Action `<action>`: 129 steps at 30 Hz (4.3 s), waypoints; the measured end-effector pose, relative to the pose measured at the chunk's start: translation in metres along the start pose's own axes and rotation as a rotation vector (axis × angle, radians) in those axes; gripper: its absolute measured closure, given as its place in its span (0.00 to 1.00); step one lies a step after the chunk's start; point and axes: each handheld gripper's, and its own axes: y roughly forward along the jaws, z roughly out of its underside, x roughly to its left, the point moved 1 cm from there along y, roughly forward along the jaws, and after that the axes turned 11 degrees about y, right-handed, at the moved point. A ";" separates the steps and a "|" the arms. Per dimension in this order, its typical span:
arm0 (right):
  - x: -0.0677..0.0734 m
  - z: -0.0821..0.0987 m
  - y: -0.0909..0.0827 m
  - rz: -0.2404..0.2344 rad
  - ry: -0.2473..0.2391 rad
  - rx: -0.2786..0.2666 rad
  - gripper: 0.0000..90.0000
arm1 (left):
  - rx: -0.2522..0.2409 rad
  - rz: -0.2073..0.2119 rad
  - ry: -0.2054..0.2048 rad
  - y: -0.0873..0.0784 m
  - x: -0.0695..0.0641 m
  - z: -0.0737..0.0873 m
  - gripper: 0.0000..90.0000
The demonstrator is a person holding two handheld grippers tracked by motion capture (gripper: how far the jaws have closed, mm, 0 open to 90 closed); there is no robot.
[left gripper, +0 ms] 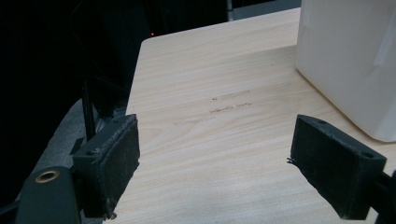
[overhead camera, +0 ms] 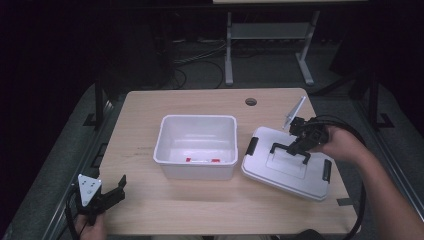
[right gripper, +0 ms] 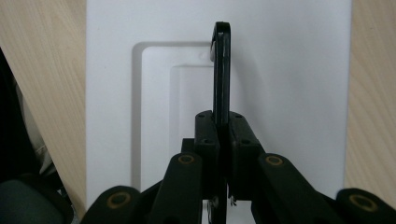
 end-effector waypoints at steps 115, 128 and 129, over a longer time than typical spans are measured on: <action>0.091 -0.171 -0.083 0.041 -0.323 -0.032 0.94 | 0.007 -0.008 0.015 -0.002 0.004 0.002 0.17; 0.100 -0.194 -0.074 0.029 -0.344 -0.019 0.94 | 0.003 -0.011 0.013 -0.002 0.004 0.002 0.17; 0.101 -0.196 -0.073 0.028 -0.348 -0.019 0.94 | 0.005 -0.010 0.013 -0.002 0.004 0.002 0.17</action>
